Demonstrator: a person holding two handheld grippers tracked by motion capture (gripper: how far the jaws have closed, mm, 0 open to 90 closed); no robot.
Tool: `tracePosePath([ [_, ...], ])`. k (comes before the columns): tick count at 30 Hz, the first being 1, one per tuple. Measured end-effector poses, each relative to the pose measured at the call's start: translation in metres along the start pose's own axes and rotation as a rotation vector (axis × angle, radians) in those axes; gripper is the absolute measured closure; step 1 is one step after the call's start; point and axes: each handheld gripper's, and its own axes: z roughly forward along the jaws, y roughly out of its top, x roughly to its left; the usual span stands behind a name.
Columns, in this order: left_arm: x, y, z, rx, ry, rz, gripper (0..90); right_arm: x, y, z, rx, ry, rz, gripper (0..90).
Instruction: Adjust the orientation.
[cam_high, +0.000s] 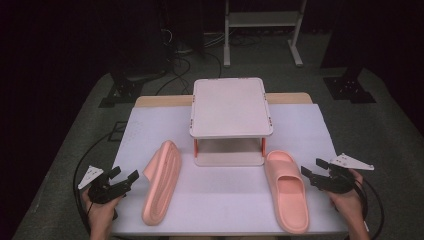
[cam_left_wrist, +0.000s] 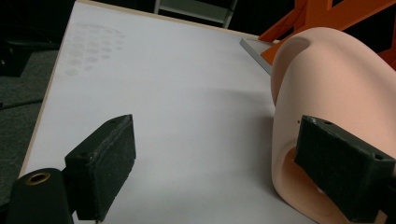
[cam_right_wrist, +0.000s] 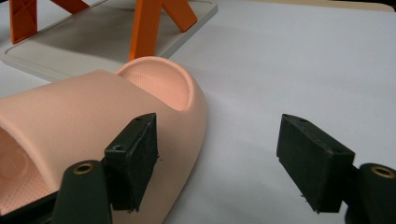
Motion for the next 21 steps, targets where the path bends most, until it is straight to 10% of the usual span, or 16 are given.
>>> tracePosePath([
  [21,-0.0098,-0.0068,-0.0057,0.018,-0.025,0.022,12.2,0.0000,-0.0008,-0.0057,-0.026,-0.011,-0.001,28.5],
])
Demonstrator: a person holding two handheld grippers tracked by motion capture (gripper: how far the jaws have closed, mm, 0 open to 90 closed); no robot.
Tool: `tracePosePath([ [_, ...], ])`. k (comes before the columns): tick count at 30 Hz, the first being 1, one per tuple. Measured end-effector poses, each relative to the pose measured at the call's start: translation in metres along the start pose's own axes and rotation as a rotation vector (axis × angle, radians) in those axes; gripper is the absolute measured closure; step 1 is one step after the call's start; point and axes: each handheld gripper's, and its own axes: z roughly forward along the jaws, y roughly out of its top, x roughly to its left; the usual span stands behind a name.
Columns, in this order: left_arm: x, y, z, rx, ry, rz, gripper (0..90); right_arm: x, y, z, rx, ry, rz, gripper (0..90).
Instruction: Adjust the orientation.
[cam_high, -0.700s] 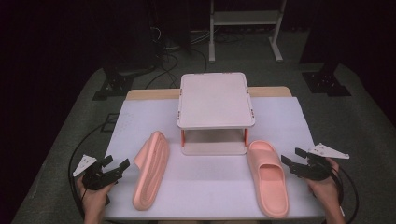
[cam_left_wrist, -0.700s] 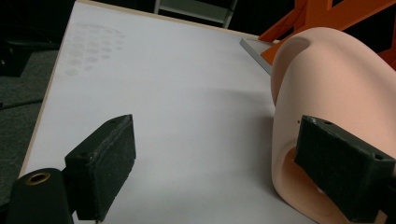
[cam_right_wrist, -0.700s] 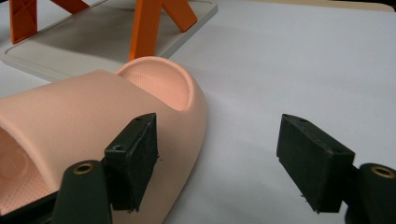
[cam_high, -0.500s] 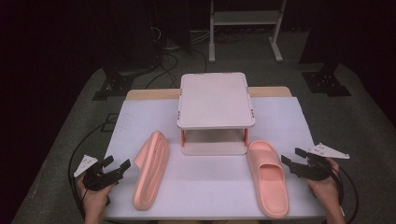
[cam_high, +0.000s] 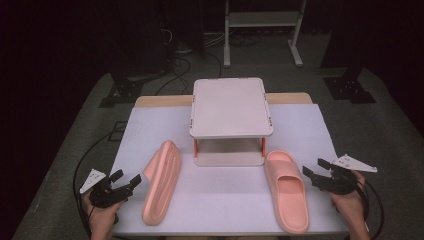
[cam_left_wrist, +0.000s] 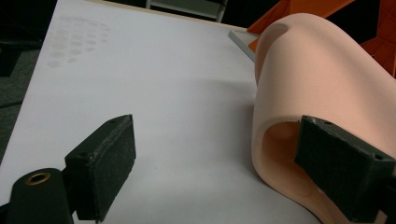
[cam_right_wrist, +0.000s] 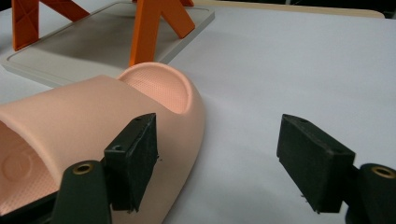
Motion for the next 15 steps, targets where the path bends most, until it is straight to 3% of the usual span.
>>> tracePosePath([
  [7,-0.0028,-0.0028,0.0013,0.021,0.008,0.010,12.2,-0.0004,-0.0001,-0.0019,-0.008,0.005,0.003,28.4],
  [15,-0.0075,-0.0038,0.0065,0.056,-0.010,0.031,12.8,-0.0015,-0.0007,-0.0042,-0.021,0.006,0.006,28.4],
])
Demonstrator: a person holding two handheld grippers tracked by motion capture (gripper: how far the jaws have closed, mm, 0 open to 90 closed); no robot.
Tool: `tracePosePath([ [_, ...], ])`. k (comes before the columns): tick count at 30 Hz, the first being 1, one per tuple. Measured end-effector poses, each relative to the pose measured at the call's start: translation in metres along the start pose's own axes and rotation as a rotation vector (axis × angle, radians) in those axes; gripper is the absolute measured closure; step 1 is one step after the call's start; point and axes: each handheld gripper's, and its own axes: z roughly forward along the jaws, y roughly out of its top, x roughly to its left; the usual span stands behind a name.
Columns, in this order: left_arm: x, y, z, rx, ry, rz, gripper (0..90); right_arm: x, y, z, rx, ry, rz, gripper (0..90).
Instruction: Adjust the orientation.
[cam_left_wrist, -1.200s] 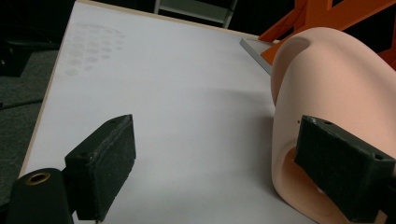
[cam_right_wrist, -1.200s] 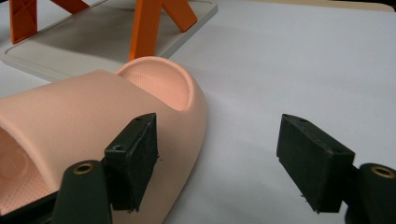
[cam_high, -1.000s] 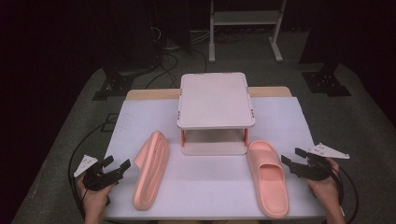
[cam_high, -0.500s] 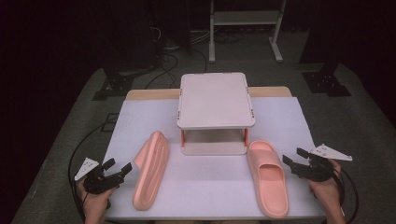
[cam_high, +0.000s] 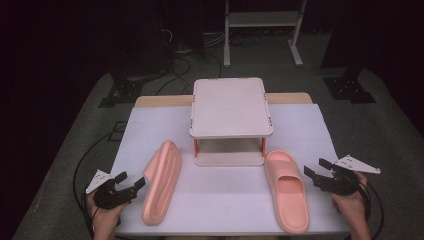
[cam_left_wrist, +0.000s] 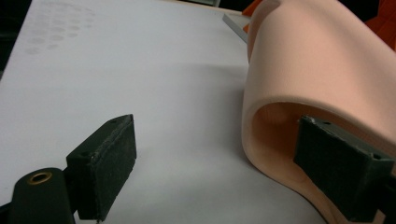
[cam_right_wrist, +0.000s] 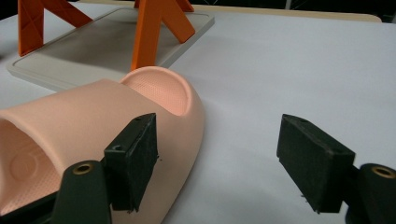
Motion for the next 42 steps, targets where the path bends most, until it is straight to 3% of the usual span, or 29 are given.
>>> tracePosePath([
  [20,-0.013,0.004,0.016,0.063,-0.020,0.058,15.0,0.003,-0.002,0.003,0.012,0.012,-0.007,28.5],
  [36,-0.023,0.007,0.027,0.066,-0.076,0.075,29.4,0.004,-0.005,0.005,0.018,0.015,-0.015,28.5],
  [42,-0.028,0.008,0.029,0.055,-0.094,0.107,38.4,0.004,-0.005,0.005,0.019,0.016,-0.018,28.5],
])
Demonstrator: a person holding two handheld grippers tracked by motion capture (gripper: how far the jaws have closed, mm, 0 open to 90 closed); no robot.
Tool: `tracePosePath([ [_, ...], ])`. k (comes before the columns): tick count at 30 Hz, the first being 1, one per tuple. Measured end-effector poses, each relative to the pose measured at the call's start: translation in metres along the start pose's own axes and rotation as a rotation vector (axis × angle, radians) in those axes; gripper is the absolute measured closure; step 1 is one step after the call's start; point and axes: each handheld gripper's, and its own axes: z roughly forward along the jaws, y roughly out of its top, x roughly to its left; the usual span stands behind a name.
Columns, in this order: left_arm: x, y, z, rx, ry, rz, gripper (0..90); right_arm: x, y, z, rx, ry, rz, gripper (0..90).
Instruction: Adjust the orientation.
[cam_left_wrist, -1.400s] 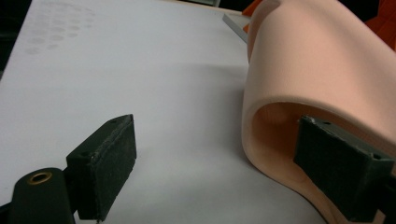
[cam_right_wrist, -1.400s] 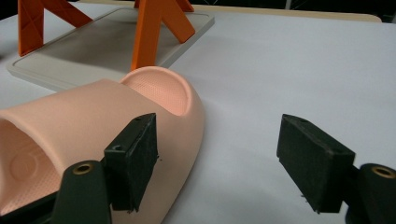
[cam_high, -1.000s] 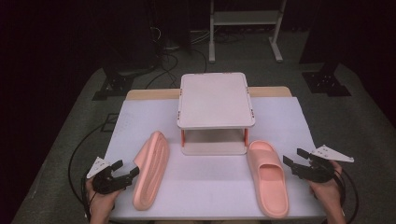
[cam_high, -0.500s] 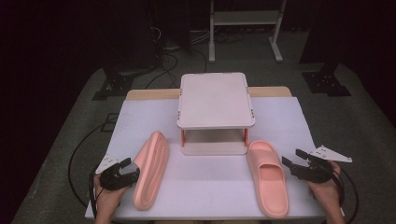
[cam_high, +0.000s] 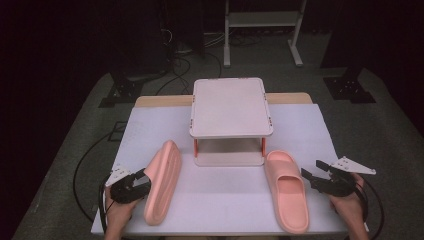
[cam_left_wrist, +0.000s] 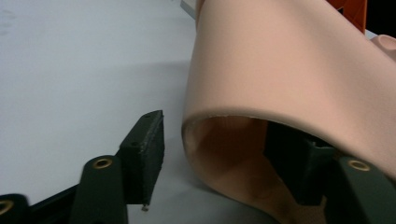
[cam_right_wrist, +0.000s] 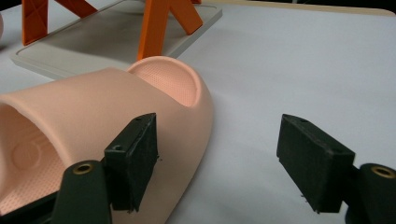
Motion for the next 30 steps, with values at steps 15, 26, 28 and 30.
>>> tracePosePath([
  [15,-0.007,0.004,0.002,-0.023,-0.011,0.020,47.6,0.001,-0.001,0.000,0.003,0.001,-0.003,28.5],
  [26,-0.011,0.005,0.002,-0.046,-0.026,0.017,47.5,0.001,-0.001,0.000,0.002,0.004,-0.001,28.6],
  [28,-0.012,0.006,0.002,-0.047,-0.028,0.017,47.0,0.001,-0.001,0.000,0.001,0.004,-0.001,28.6],
  [30,-0.014,0.007,0.002,-0.049,-0.033,0.019,47.1,0.001,-0.001,0.000,0.002,0.004,-0.001,28.6],
])
